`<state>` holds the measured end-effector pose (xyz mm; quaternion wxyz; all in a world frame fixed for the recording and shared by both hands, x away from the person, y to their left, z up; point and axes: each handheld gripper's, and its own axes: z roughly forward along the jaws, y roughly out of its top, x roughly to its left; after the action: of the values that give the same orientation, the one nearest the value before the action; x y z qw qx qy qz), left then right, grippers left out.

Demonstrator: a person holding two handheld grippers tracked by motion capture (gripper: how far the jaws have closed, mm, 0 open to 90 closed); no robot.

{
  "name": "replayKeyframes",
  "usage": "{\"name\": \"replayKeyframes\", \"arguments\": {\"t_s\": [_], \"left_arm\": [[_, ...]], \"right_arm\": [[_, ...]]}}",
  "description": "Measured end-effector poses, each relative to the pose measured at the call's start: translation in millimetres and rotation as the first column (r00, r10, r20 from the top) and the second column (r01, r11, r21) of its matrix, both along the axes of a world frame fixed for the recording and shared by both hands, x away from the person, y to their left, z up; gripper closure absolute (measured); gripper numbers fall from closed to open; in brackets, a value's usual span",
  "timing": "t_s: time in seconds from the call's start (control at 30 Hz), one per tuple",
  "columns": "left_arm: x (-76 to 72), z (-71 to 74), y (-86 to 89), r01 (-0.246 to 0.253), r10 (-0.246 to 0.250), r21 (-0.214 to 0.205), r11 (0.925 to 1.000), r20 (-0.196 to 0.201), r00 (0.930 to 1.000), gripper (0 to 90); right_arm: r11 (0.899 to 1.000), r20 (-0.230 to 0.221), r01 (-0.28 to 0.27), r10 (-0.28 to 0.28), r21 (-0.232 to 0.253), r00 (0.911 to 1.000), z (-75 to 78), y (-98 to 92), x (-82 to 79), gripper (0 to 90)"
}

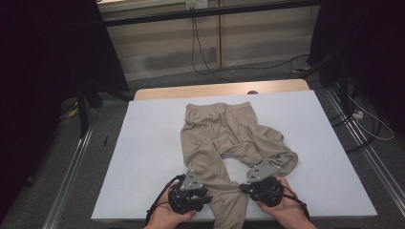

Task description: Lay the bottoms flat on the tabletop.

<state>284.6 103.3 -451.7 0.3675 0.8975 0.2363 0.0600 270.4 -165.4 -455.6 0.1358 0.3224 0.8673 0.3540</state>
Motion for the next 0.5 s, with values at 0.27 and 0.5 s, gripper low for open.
{"name": "replayKeyframes", "arguments": {"t_s": [0.27,0.5], "left_arm": [[0.3,1.1,-5.3,0.022,-0.022,-0.035,0.9992,-0.009,0.9997,68.9],[-6.5,-7.0,-39.7,0.098,-0.098,-0.061,0.9933,0.003,0.9952,63.9]], "right_arm": [[0.995,0.031,0.095,-0.094,-0.036,0.9951,5.5,-24.9,-3.9,82.1],[0.992,0.026,-0.01,0.007,0.122,0.9996,16.3,-7.2,-8.1,83.9]]}}
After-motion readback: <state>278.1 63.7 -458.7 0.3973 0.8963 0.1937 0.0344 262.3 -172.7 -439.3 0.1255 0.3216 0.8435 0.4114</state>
